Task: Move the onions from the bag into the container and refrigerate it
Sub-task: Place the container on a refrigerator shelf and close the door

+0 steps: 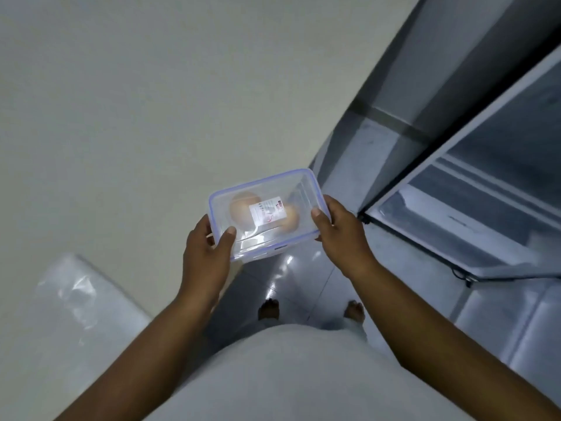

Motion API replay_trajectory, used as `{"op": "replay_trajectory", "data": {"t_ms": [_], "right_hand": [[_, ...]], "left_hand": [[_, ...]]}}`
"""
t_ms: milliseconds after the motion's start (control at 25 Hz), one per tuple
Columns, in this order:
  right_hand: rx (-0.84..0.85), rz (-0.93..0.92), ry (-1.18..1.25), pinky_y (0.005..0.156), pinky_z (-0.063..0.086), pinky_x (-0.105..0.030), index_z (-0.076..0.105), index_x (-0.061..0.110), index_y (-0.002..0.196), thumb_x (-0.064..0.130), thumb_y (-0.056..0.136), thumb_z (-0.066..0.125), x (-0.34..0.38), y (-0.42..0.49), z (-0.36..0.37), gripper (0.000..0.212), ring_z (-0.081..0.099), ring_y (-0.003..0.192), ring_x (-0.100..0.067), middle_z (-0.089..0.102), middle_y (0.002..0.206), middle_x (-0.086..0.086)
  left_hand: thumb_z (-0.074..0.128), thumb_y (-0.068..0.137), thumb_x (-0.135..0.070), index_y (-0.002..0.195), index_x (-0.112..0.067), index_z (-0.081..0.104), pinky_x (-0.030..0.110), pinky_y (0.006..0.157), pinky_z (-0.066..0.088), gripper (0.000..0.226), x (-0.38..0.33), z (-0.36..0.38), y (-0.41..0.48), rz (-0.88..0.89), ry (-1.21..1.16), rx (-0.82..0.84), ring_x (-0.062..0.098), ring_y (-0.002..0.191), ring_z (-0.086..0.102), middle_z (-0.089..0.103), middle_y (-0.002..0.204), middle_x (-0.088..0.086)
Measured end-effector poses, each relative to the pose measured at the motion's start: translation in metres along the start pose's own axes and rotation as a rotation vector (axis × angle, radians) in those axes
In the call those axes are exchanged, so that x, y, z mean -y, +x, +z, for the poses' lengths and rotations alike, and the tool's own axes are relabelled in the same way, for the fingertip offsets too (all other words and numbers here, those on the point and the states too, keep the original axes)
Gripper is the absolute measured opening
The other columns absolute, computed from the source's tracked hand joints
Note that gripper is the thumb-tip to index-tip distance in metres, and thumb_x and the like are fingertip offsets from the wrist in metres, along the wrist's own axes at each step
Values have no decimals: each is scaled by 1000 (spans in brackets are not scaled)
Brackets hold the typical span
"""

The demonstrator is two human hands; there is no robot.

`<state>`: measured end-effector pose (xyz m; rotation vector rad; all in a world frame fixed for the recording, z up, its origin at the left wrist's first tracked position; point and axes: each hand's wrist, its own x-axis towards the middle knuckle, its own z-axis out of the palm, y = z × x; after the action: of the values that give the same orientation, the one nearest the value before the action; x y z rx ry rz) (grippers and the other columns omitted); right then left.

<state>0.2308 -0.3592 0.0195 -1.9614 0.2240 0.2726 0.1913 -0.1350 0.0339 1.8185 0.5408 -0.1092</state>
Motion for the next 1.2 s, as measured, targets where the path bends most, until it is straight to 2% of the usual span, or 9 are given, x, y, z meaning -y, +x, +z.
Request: {"op": "replay_trajectory", "data": {"t_ms": [160, 240, 360, 440, 560, 720, 920, 1120, 1200], "right_hand": [[-192, 92, 0, 80, 45, -7, 54, 34, 129, 36, 98, 46, -53, -31, -80, 32, 58, 90, 11, 62, 102, 23], [-323, 163, 29, 78, 41, -4, 52, 29, 133, 36, 99, 46, -87, -48, -133, 35, 59, 94, 2, 62, 110, 15], [-504, 251, 42, 67, 41, 1, 56, 25, 126, 34, 99, 46, -138, -62, -198, 31, 63, 91, -7, 65, 105, 7], [-585, 282, 36, 65, 41, 1, 57, 24, 126, 33, 98, 47, -166, -65, -231, 31, 63, 90, -7, 65, 103, 6], [-713, 329, 40, 66, 41, -2, 57, 26, 127, 34, 99, 46, -227, -54, -287, 31, 61, 86, 1, 64, 100, 9], [-806, 371, 73, 85, 46, -26, 55, 27, 131, 31, 99, 47, -304, -18, -344, 34, 59, 101, -12, 61, 109, 9], [-820, 365, 123, 91, 53, -47, 60, 23, 125, 23, 97, 47, -383, 56, -412, 31, 64, 102, -29, 68, 114, -6], [-790, 315, 179, 89, 54, -45, 62, 21, 123, 15, 92, 47, -419, 141, -483, 35, 64, 94, -25, 68, 115, -10], [-782, 312, 151, 80, 54, -42, 64, 18, 118, 15, 90, 47, -429, 176, -507, 32, 62, 82, -23, 69, 110, -15]], "left_hand": [[55, 90, -33, 99, -65, 54, 25, 77, 51, 33, -21, 90, -12, 74, 61, 240, -5, 93, 64, 67, 101, -28], [55, 92, -27, 109, -53, 58, 28, 80, 52, 31, -29, 160, -18, 78, 78, 387, -1, 95, 66, 70, 105, -19], [59, 92, -26, 126, -32, 56, 31, 83, 54, 35, -36, 256, -24, 37, 131, 521, 14, 103, 65, 67, 118, -2], [60, 91, -25, 131, -32, 53, 40, 92, 53, 41, -36, 305, -26, 33, 163, 605, 21, 113, 61, 63, 126, 0], [59, 91, -21, 134, -39, 48, 47, 103, 46, 48, -29, 396, -24, 78, 212, 752, 20, 123, 53, 58, 134, -4], [56, 94, -19, 142, -35, 39, 50, 108, 41, 54, -9, 503, -13, 72, 227, 826, 20, 130, 48, 53, 141, -3], [52, 96, -13, 140, -28, 46, 53, 105, 44, 47, 4, 621, 28, 117, 160, 855, 28, 120, 56, 61, 130, 5], [51, 92, -6, 127, -27, 58, 47, 103, 47, 42, -13, 726, 90, 216, 159, 819, 21, 111, 62, 66, 123, 2], [52, 90, -2, 123, -25, 61, 42, 99, 50, 41, -22, 762, 112, 224, 143, 800, 19, 105, 65, 68, 119, 4]]}}
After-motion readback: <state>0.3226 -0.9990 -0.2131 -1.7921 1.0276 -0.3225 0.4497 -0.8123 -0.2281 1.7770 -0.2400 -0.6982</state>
